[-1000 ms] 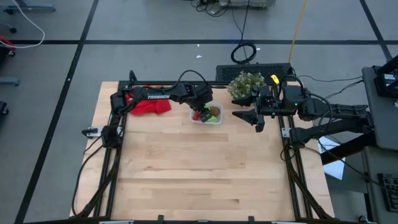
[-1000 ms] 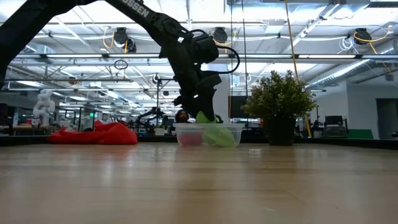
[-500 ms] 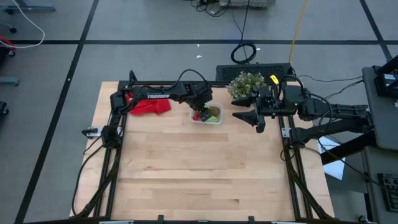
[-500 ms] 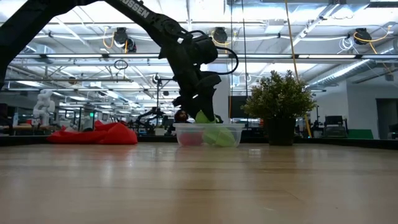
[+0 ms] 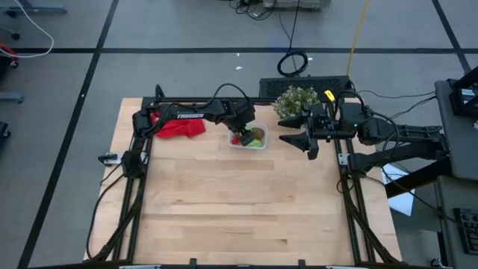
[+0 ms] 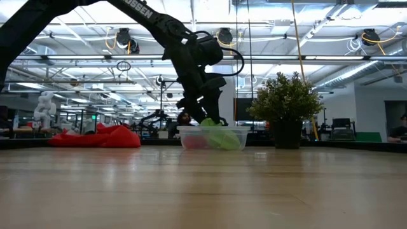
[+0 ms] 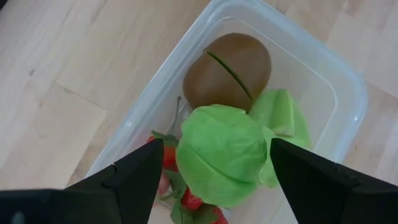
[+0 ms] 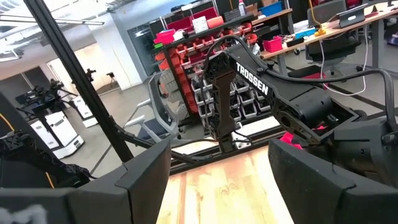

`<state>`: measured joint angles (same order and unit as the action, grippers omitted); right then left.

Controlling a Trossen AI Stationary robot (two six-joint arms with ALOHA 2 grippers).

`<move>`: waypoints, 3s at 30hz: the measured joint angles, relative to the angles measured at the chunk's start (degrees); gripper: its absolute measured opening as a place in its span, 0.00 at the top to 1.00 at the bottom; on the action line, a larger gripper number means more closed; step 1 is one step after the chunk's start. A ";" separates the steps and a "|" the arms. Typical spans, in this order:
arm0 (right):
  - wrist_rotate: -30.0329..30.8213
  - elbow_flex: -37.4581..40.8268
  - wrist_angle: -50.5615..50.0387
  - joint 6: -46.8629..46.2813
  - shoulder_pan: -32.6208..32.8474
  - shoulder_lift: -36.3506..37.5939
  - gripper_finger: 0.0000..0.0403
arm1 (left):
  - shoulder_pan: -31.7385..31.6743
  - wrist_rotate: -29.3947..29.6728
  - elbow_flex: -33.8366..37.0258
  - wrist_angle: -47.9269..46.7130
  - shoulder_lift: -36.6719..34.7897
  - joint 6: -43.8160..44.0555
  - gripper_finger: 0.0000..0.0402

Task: Pick and placing Produce into tupperware
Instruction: Return to Home Position

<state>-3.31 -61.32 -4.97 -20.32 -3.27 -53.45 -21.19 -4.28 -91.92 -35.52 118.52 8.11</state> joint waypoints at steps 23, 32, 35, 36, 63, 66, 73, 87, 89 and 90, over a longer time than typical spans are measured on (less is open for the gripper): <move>0.02 0.00 -6.71 -1.46 0.88 0.04 0.35 | 15.20 7.89 -0.04 -21.16 -24.82 11.86 0.27; 0.02 0.09 -14.52 -10.62 4.45 0.02 0.35 | 37.83 19.65 -0.04 -21.00 -29.87 20.09 0.30; 0.00 0.09 -13.67 -7.75 7.70 0.04 0.35 | 44.23 23.62 -0.04 -21.78 -30.01 25.01 0.30; 0.00 0.09 -12.97 -7.16 8.92 0.11 0.35 | 46.47 25.12 -0.04 -21.87 -29.99 26.61 0.30; 6.73 0.45 -18.78 9.32 11.24 21.99 0.35 | 58.61 66.29 9.17 -47.20 -49.47 52.76 0.30; 6.73 2.37 -19.03 10.80 9.94 25.83 0.35 | 58.45 66.39 17.71 -43.33 -56.17 53.76 0.30; 6.73 9.26 -20.19 12.73 8.48 36.22 0.35 | 58.45 65.63 33.00 -32.05 -70.19 48.16 0.30; 5.24 26.63 -12.83 11.41 8.63 53.31 0.35 | 60.05 67.07 56.46 -9.41 -86.63 39.27 0.30; 2.65 28.80 -10.46 10.42 8.63 53.30 0.35 | 60.06 66.86 59.35 -3.80 -87.46 36.45 0.30; 1.28 29.68 -9.54 10.00 8.63 53.18 0.35 | 60.02 66.84 60.57 -1.07 -87.64 35.14 0.30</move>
<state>-2.04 -31.64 -14.51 -10.31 5.37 -0.27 38.83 62.56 -31.35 -36.60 30.88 43.25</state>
